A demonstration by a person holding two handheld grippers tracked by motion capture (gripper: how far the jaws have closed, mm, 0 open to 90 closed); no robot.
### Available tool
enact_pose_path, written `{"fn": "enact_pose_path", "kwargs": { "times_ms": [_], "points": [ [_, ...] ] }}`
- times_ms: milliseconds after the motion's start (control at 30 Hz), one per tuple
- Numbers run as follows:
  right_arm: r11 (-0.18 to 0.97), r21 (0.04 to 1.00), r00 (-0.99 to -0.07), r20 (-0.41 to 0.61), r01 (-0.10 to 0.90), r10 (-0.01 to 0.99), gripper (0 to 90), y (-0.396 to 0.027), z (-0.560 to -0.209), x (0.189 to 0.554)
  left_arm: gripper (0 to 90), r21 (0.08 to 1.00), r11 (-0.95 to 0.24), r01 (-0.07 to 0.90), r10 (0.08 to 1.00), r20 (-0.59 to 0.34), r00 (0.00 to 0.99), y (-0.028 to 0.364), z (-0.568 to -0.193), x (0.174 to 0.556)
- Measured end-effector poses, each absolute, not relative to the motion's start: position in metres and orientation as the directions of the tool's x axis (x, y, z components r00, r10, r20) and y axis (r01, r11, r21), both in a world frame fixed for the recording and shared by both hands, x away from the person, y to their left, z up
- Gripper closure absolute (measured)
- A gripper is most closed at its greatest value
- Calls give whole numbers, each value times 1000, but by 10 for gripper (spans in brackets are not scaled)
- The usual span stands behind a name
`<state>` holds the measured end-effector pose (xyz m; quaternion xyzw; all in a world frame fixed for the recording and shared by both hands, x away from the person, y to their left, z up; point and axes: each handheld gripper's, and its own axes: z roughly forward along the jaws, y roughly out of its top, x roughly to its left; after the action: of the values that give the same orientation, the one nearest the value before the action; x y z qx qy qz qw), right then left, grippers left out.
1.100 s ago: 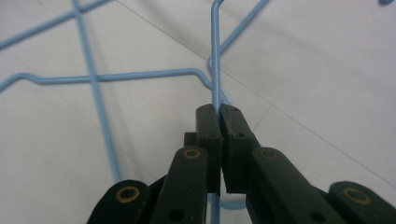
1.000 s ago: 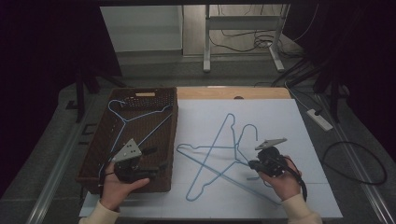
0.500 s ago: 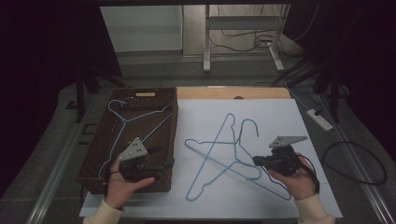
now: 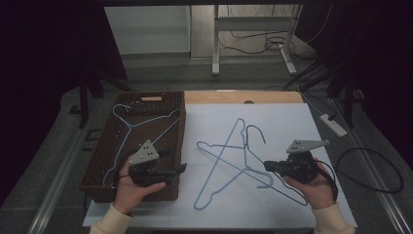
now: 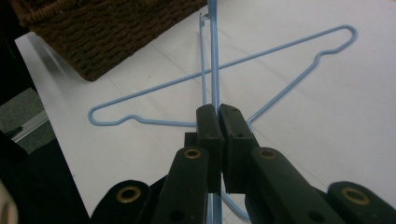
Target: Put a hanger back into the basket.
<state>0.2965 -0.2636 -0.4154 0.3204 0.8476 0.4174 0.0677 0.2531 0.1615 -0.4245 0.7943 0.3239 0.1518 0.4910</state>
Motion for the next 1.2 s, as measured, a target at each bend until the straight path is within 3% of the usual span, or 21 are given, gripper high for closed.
{"fn": "enact_pose_path", "kwargs": {
  "times_ms": [400,767,1200],
  "points": [
    [413,783,-803,177,466,570,881,-271,-402,292,299,864,-389,319,608,-19,793,124,-407,283],
    [394,795,-804,186,461,565,882,-278,-397,290,304,799,-525,294,543,48,838,80,-414,324],
    [397,798,-814,188,453,550,881,-278,-395,288,349,768,-594,241,472,90,877,47,-422,345]
  ]
}}
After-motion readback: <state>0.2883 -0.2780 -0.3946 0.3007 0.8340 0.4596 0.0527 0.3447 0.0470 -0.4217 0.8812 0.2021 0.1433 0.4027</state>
